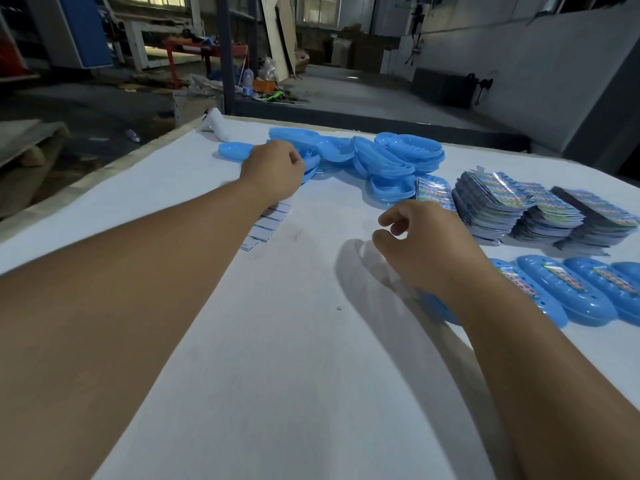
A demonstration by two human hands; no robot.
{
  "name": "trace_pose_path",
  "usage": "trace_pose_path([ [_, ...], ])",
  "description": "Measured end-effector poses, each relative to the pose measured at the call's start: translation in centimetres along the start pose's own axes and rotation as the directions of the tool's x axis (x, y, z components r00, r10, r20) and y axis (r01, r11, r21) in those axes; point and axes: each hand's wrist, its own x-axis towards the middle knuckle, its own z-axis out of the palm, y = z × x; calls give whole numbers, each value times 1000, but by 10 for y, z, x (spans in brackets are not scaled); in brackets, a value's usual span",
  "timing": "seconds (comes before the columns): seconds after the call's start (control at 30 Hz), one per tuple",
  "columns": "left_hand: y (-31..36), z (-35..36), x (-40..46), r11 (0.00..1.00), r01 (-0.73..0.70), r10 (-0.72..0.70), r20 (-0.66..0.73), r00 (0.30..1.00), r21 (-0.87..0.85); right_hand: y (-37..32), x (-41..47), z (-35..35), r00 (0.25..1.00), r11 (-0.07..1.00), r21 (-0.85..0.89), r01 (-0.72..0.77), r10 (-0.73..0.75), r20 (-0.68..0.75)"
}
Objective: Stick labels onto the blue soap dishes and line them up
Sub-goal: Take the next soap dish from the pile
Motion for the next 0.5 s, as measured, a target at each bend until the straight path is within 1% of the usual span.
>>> trace_pose_path([
  [0.13,3,-7,-4,990,-19,8,-82,997,-137,-2,-1,-1,1000,1000,24,6,-5,-15],
  [0.2,8,-14,-9,974,-9,-14,-100,995,-225,-3,-1,-1,999,999,42,7,-5,-32],
  [0.3,19,-25,-26,909,90,-119,-48,992,-407,-5,1,-1,998,997,75,28,-23,-63],
  [0.37,26,-31,-40,819,166,-181,28,983,-550,-5,2,0,993,990,115,76,-65,-98],
  [0.43,32,-35,-57,657,272,-244,142,959,-704,-6,1,1,986,978,159,136,-118,-119],
  [0.5,34,-39,-76,479,380,-274,277,921,-791,-7,-1,1,981,962,207,180,-160,-109],
])
